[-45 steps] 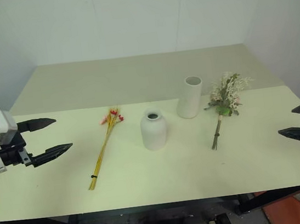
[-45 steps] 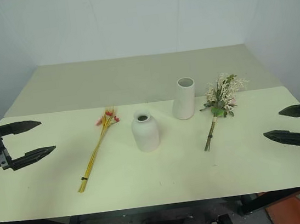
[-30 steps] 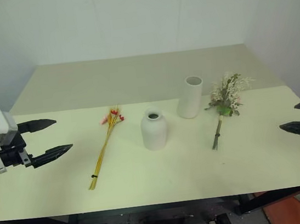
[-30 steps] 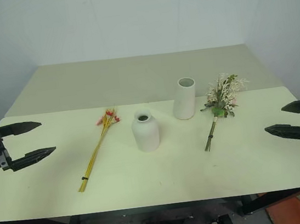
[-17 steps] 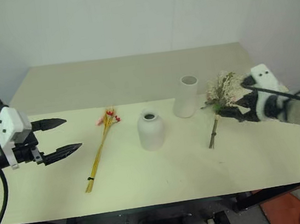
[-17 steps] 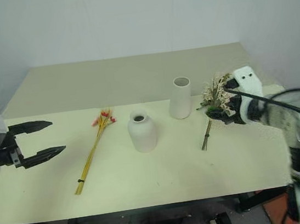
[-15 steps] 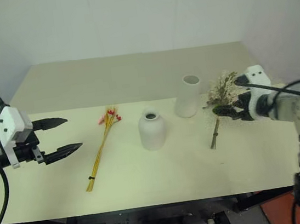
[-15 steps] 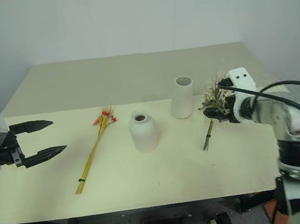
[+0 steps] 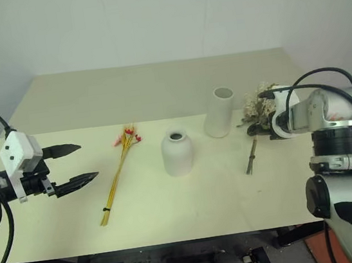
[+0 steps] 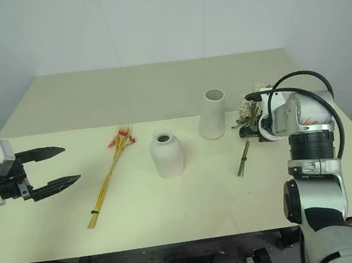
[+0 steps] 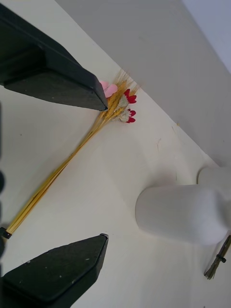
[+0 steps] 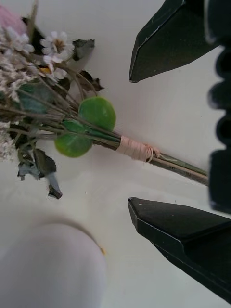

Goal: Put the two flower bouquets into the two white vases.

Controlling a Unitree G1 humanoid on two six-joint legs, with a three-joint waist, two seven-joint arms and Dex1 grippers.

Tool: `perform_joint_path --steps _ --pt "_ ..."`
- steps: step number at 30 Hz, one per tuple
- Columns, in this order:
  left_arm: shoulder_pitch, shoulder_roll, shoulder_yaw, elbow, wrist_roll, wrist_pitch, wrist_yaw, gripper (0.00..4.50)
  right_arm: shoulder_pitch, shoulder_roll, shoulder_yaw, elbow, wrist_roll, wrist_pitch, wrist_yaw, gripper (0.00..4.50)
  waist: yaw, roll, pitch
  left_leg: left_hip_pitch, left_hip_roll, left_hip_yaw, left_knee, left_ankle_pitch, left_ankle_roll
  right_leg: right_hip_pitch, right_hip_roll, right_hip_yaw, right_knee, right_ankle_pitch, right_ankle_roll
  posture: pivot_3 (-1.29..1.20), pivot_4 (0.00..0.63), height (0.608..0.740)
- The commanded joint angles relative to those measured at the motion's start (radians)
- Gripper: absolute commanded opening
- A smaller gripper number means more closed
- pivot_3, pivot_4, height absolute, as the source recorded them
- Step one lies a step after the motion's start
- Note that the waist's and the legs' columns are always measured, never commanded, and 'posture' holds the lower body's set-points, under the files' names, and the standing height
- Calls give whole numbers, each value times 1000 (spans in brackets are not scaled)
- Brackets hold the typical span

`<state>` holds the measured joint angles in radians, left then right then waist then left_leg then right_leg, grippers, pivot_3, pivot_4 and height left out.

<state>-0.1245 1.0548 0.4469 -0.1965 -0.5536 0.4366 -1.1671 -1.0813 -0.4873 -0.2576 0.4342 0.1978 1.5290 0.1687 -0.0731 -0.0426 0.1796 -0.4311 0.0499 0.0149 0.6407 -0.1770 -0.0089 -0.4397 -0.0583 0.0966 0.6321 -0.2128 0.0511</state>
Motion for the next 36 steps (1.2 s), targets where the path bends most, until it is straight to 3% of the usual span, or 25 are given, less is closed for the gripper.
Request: perform_joint_path --steps 1,7,10,21,24,28,34,36 --pt "5 10 40 -28 -12 3 7 4438 -59 -4 -24 88 -1 -58 2 4500 -2 0 0 0 0 0 0 0 0 0 0 0 0 0 0 0 150 740" --pt "9 10 38 -31 -11 6 9 4438 -134 -6 -24 294 -1 -155 9 4500 -2 0 0 0 0 0 0 0 0 0 0 0 -1 0 0 0 150 740" --pt "10 11 37 -30 -11 7 10 4500 -155 -11 6 387 -11 -223 29 3943 -3 0 0 0 0 0 0 0 0 0 0 0 -1 0 0 0 150 740" --pt "19 17 52 -34 -10 20 9 4500 -233 -22 22 596 -36 -358 25 195 -23 0 0 0 0 0 0 0 0 1 0 0 -1 0 0 0 150 740" --pt "23 17 57 -35 -9 18 10 4500 -251 -26 8 592 -36 -388 -4 160 -25 0 0 0 0 -1 0 0 0 1 0 0 -1 0 0 0 150 740" --pt "28 16 65 -41 -9 17 11 4500 -247 21 -40 373 -27 -675 -121 160 -30 1 1 0 0 0 0 0 0 0 0 0 0 0 0 0 150 740" --pt "29 12 70 -48 -7 14 14 4500 -150 143 -65 71 6 -1231 -101 160 -45 2 1 0 1 -3 -3 0 0 -1 2 -1 1 0 1 0 150 740" --pt "27 11 69 -50 -6 11 15 4500 -136 191 -148 17 149 -1283 3 160 -46 2 1 0 1 -4 -3 0 0 0 2 -2 0 0 1 0 150 740"
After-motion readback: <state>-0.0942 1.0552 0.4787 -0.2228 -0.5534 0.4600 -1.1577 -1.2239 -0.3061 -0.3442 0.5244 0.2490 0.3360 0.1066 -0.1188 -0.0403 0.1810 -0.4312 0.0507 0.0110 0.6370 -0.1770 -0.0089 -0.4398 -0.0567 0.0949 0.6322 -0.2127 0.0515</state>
